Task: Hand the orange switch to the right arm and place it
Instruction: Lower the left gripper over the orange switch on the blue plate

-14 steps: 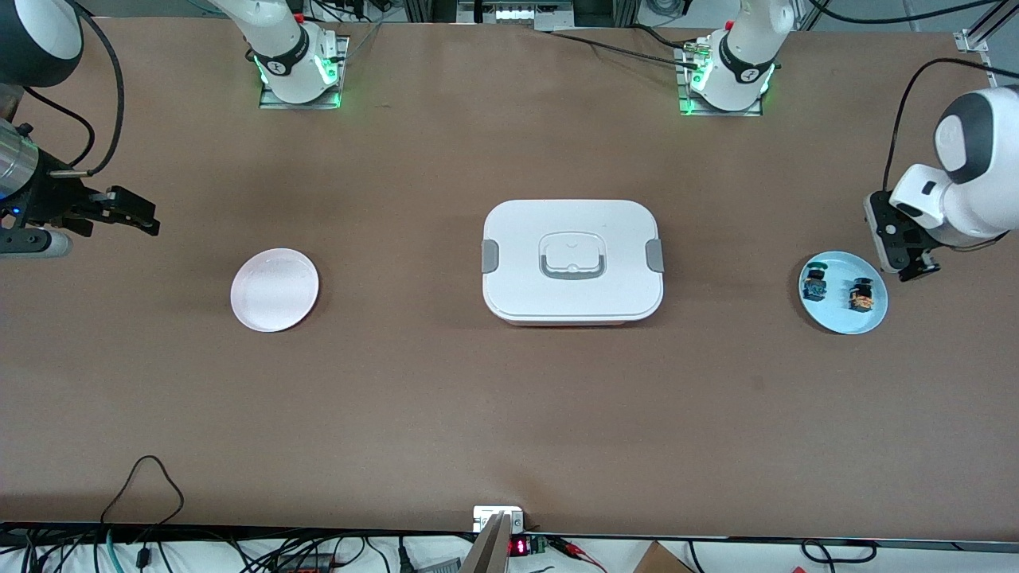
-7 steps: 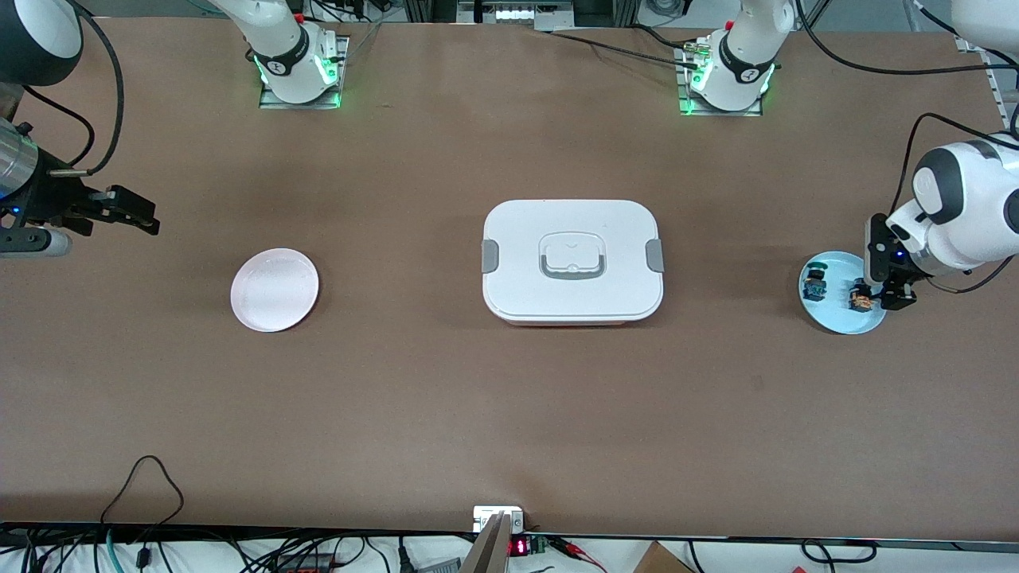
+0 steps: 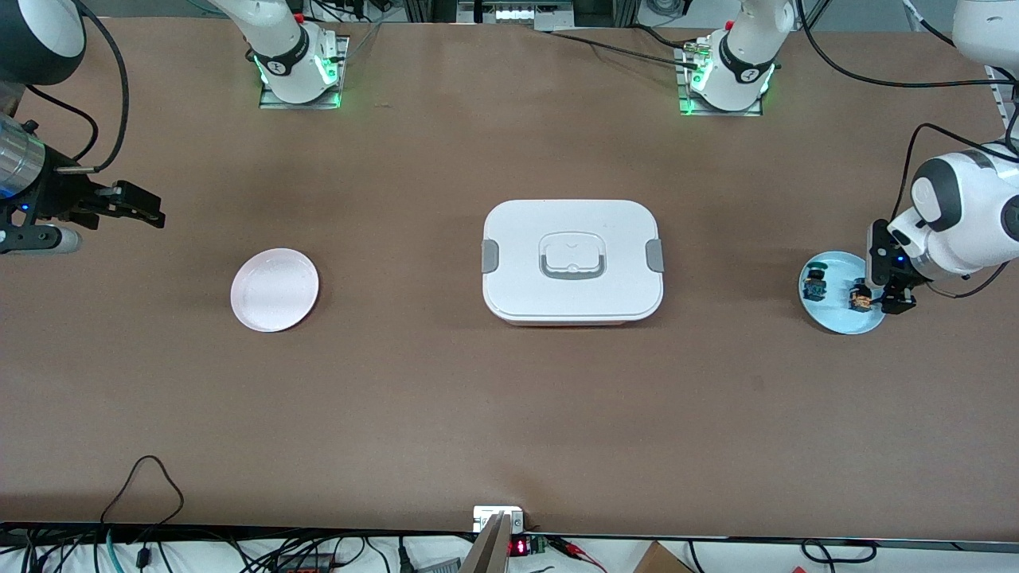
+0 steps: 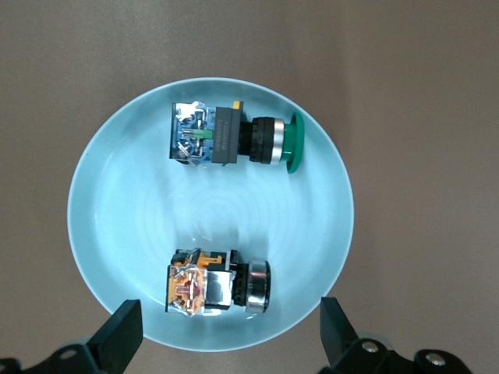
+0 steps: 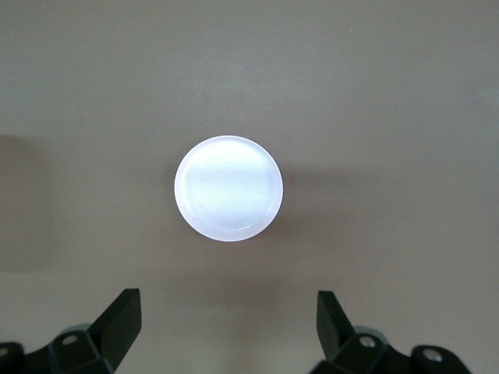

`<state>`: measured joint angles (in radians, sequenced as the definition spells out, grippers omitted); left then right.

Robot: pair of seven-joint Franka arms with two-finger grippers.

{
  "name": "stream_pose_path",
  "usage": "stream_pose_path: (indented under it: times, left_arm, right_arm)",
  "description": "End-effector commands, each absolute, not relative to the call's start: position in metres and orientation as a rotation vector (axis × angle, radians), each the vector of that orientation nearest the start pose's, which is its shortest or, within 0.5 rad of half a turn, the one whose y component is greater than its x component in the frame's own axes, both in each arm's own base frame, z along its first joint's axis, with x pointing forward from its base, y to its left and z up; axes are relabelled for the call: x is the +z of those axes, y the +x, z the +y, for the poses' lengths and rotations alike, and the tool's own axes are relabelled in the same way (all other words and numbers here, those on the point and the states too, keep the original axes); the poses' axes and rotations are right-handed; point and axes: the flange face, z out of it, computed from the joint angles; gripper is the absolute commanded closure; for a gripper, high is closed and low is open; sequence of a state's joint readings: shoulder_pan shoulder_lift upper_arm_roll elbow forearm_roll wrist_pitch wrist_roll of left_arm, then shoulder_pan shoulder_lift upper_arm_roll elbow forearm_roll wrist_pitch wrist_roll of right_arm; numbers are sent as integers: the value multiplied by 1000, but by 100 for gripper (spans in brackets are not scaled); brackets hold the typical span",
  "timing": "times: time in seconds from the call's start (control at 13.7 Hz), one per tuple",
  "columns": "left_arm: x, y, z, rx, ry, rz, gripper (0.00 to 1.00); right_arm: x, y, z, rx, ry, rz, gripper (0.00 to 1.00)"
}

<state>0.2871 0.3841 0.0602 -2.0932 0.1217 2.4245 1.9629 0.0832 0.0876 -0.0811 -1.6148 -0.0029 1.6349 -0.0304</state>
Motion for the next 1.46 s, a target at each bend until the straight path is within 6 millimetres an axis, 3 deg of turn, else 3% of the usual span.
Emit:
stream_pose_path:
  times: [0.0,0.29,0.59,1.39]
  left_arm:
    - [223,556,202,173,-2035,2393,0]
    - [216,573,207,156,-1991,2427,0]
    - [207,576,209,122,-2009,2440,0]
    - [193,563,223,119,-2103,2423,0]
  right_arm:
    - [567,578,4,111,-3154,-33,0]
    - [567,578,4,109,-3153,-20,0]
    - [567,578,4,106,-3153,-20,4]
    - [566,577,2,114,-3152,-37,0]
